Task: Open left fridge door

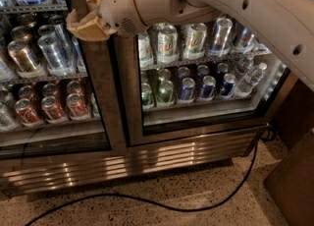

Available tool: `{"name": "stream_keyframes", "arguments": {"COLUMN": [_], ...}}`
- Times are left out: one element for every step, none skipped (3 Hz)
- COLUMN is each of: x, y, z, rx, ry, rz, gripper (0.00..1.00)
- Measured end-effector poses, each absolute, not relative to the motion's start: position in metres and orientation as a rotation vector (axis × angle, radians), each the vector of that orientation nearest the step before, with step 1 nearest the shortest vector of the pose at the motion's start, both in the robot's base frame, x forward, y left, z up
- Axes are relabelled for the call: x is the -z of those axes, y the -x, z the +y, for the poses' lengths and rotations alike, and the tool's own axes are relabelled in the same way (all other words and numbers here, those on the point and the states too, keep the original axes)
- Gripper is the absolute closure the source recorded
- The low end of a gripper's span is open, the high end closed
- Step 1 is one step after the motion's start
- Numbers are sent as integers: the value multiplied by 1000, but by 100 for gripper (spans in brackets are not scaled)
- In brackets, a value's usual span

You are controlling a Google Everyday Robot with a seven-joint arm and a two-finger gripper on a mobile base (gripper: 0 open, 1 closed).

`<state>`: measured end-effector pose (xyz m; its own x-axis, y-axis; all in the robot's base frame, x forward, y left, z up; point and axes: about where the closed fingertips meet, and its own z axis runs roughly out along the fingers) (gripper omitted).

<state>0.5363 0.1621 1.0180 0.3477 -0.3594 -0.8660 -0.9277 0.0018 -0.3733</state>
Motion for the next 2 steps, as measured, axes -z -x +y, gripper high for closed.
{"name": "stream_keyframes", "arguments": {"x": [-1018, -1018], "y": [-536, -508], "z": [161, 164], "rx": [-681, -726], "ry": [1564, 1599], "rz": [1199, 1172], "gripper": [34, 11]}}
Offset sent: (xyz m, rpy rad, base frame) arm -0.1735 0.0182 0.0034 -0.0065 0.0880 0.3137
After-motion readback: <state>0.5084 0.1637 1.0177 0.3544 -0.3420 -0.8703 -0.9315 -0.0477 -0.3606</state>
